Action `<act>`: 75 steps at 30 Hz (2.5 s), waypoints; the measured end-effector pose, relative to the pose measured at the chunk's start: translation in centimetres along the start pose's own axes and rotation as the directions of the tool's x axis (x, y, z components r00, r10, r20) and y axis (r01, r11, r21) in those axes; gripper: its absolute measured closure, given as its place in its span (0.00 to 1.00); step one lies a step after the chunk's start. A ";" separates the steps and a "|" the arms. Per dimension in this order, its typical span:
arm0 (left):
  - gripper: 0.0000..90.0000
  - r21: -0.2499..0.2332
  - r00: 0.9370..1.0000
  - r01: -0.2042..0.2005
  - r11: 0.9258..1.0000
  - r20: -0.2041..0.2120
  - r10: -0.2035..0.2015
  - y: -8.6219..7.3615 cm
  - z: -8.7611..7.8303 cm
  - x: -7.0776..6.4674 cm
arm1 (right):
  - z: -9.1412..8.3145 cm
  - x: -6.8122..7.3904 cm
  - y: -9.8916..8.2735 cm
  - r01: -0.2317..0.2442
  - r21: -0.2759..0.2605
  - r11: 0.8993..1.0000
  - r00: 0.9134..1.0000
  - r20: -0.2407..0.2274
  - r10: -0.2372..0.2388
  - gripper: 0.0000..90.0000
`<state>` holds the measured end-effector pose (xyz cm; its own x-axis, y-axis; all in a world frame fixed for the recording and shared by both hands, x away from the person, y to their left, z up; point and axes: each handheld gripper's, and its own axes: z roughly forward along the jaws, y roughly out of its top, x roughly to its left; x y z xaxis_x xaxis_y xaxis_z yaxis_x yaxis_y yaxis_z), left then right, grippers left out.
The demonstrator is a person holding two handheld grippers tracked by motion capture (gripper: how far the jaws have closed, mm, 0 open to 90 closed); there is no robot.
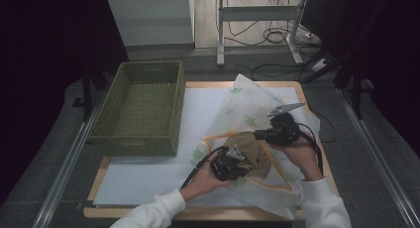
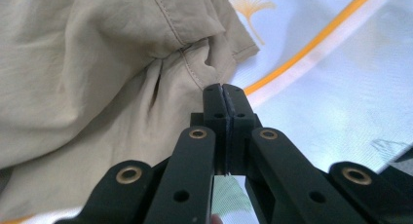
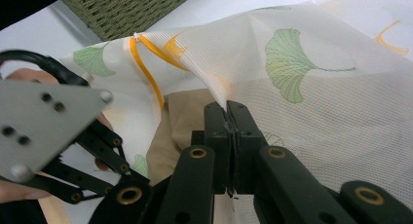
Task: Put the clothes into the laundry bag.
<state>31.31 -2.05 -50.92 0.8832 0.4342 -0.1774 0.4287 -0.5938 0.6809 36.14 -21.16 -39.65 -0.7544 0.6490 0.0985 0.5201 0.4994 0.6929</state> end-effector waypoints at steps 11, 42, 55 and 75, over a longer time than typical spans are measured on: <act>1.00 0.031 0.998 -0.022 0.999 -0.056 0.024 1.0 2.9 0.2 | 0.0 -0.1 -0.1 -0.002 -0.002 1.000 1.000 -0.001 0.002 0.96; 1.00 -0.057 0.981 -0.008 0.998 -0.193 -0.003 3.0 4.6 2.7 | -0.2 0.1 0.0 0.004 -0.006 1.000 1.000 -0.006 -0.004 0.96; 1.00 -0.091 0.965 0.017 0.996 -0.261 -0.040 3.5 5.1 3.3 | -0.2 0.0 0.0 0.000 -0.006 1.000 1.000 -0.005 0.000 0.96; 1.00 -0.093 0.978 -0.014 0.996 -0.207 -0.005 2.5 2.7 1.8 | 0.1 -0.2 -0.2 -0.006 0.007 1.000 1.000 -0.005 0.006 0.97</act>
<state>34.44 -4.55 -51.47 0.8223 0.5683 -0.0298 0.3967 -0.5347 0.7461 36.27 -21.34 -39.91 -0.7532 0.6490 0.1068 0.5276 0.4992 0.6873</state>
